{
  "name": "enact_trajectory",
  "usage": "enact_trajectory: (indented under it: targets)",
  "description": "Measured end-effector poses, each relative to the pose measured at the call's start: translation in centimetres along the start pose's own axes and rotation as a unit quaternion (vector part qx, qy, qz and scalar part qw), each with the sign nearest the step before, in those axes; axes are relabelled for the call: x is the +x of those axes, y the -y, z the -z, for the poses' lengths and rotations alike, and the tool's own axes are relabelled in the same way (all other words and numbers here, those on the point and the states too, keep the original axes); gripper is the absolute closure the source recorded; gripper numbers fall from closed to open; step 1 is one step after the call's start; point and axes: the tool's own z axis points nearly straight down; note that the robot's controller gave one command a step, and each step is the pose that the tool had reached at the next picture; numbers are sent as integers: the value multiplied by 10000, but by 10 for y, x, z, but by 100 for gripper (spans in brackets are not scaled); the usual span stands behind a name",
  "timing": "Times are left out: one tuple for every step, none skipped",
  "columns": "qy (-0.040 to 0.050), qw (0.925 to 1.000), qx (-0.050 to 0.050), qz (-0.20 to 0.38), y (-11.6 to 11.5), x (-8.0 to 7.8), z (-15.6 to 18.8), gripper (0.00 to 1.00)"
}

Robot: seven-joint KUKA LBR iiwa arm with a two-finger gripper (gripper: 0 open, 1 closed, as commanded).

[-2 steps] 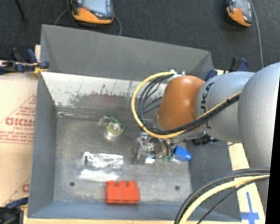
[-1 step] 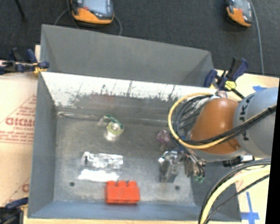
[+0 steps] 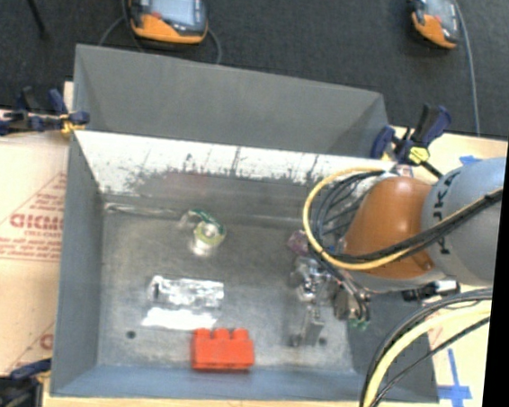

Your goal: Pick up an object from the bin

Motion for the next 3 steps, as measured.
enact_trajectory:
  targets:
    - [18,9981,-1,609,11,-39,11,0]
    - [25,9905,15,1375,67,-96,25,0]
    - [18,9907,-12,1364,64,-96,24,100]
